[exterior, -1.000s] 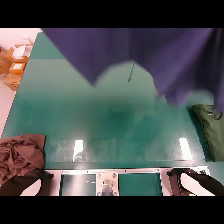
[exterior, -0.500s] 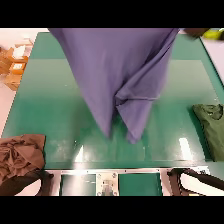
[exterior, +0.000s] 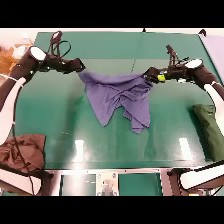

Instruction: Fold the shirts.

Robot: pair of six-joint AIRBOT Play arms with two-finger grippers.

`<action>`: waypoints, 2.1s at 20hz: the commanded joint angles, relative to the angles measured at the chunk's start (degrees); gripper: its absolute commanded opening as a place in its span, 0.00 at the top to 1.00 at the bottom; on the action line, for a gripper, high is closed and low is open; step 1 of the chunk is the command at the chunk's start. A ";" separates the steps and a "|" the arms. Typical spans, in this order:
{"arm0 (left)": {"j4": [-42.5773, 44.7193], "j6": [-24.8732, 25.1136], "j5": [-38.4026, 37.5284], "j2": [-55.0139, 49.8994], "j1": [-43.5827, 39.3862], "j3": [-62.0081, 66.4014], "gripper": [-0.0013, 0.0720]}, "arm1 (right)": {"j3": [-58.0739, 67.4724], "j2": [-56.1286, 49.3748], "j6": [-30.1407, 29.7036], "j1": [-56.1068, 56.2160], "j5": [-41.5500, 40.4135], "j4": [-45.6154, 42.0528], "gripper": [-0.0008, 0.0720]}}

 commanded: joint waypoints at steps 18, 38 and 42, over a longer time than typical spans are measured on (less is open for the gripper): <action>-7.56 -11.19 -1.22 13.84 -16.04 -39.01 0.24 | -46.51 23.93 4.00 -7.87 5.99 -9.92 0.34; -7.08 -6.34 -16.85 24.33 5.75 -26.43 0.95 | -30.36 26.49 -1.77 -5.03 12.85 11.15 0.96; -7.08 -6.40 -19.28 36.00 11.74 -2.08 0.95 | -1.49 32.63 1.40 -16.76 17.40 22.82 0.96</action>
